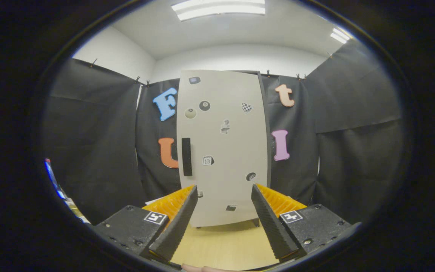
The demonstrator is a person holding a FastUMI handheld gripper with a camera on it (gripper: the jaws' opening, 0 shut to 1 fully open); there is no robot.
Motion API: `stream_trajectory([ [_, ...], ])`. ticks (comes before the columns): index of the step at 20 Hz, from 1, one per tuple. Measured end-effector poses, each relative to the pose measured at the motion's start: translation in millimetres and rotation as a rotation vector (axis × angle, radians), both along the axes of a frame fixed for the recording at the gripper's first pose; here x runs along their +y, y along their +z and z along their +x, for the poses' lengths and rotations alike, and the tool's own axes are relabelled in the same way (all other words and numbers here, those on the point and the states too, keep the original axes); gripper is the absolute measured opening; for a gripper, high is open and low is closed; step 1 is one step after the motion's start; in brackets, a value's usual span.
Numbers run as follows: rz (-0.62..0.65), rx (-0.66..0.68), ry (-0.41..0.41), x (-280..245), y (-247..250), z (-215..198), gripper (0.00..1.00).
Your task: Open the shoe cabinet door, grab the shoes and put them into the shoe cabinet, then close the shoe cabinet door.
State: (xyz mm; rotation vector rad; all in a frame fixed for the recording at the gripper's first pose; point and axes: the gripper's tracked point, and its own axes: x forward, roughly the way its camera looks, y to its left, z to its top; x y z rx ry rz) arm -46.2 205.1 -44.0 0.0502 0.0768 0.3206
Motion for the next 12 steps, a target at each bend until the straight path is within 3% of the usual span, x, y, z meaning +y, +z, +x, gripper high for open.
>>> stream_trajectory([
  [3, 0.026, -0.002, -0.006, -21.1, -9.5, -14.8, 0.94],
  [6, 0.030, -0.037, -0.066, -46.7, -8.2, -22.9, 0.94],
  [12, 0.005, -0.045, -0.088, -55.5, -8.0, -26.5, 0.94],
])
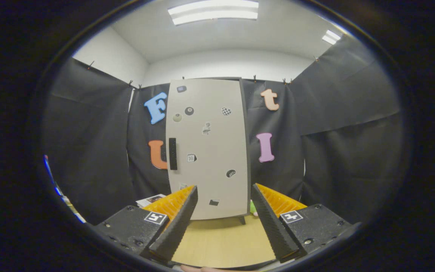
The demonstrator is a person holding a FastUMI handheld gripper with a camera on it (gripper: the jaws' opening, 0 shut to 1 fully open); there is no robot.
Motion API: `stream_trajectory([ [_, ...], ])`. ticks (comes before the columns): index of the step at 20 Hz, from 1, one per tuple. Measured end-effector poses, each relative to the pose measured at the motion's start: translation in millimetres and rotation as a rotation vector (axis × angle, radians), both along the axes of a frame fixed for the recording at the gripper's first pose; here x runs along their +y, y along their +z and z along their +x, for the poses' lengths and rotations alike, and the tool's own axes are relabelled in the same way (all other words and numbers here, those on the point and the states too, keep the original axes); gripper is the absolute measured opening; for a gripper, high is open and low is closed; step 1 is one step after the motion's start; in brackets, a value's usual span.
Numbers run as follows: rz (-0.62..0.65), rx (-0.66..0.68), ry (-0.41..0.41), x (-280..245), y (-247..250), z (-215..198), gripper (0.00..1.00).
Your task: Open the shoe cabinet door, grab the shoes and put them into the shoe cabinet, then close the shoe cabinet door.
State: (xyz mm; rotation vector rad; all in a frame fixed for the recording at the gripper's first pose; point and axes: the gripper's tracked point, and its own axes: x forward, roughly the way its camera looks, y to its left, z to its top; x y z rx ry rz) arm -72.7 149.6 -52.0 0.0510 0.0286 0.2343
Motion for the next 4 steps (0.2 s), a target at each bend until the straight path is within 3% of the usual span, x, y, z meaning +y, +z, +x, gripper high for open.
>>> stream_trajectory([
  [4, -0.004, 0.018, 0.006, -0.2, -4.3, 1.6, 0.94],
])
